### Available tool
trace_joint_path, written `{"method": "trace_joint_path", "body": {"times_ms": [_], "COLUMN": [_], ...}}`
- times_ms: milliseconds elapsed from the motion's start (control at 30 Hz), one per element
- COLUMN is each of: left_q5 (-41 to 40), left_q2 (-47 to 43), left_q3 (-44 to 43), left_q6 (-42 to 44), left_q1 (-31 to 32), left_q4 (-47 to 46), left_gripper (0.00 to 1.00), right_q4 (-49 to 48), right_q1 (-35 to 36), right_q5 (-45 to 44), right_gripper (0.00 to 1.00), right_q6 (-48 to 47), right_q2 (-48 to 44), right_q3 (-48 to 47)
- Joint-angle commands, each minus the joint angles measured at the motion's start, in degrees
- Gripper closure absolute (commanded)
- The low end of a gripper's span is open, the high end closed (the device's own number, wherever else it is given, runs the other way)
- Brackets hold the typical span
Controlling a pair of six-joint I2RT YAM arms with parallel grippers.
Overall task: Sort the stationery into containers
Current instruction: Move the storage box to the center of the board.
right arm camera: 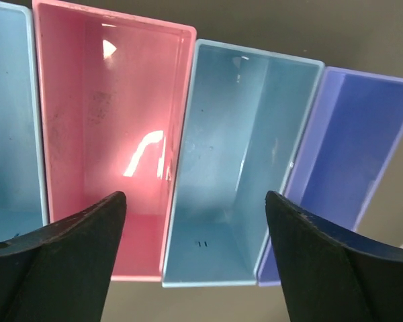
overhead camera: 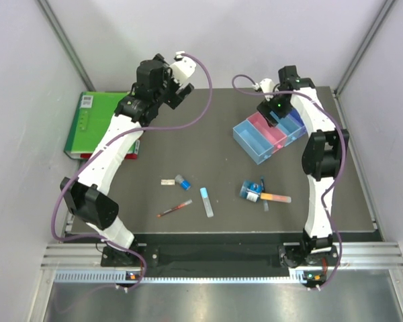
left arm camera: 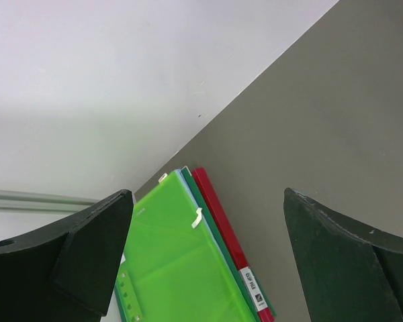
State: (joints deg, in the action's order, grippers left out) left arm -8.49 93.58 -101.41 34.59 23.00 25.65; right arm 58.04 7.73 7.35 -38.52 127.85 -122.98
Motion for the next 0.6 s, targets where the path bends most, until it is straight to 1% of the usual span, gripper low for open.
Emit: {"method": "trace_joint_path", "body": {"times_ms": [0,100,133,200,300,333,367,500,567], "left_q5": [-0.8,-1.1,-1.1,-1.1,-1.0,-1.0,-0.9,-0.9,-0.9], "left_q2": [-2.1,-2.3,-2.5,-2.8,-3.1,-3.1,-3.2,-3.5,-3.7], "left_q3": [-0.5,-0.4,-0.3,0.0,0.2,0.4,0.7,1.3,1.7], "left_q6": [0.0,-0.3,-0.4,-0.4,-0.4,-0.4,-0.4,-0.7,-0.6], "left_q1": [0.1,0.2,0.2,0.2,0.2,0.2,0.2,0.2,0.2], "left_q4": [-2.5,-2.3,-2.2,-2.1,-2.1,-2.1,-2.1,-2.4,-2.4], "left_gripper": [0.01,0.01,0.01,0.01,0.01,0.01,0.01,0.01,0.01], "right_q4": [-0.5,-0.8,-0.8,-1.5,-2.0,-2.1,-2.1,-0.9,-0.7], "right_q1": [0.7,0.7,0.7,0.6,0.7,0.7,0.7,1.0,1.2], "right_q5": [1.1,1.2,1.3,1.2,1.0,0.9,0.7,0.6,0.6], "right_gripper": [0.18,0.21,0.25,0.27,0.37,0.44,0.48,0.69,0.73], "right_q6": [0.0,0.7,0.7,0.7,1.1,1.4,1.7,4.1,4.6], "right_q2": [2.6,3.3,3.5,3.5,3.7,3.8,4.2,4.9,4.8], "right_q3": [0.6,0.9,1.1,1.9,2.0,1.7,1.4,-0.9,-0.7]}}
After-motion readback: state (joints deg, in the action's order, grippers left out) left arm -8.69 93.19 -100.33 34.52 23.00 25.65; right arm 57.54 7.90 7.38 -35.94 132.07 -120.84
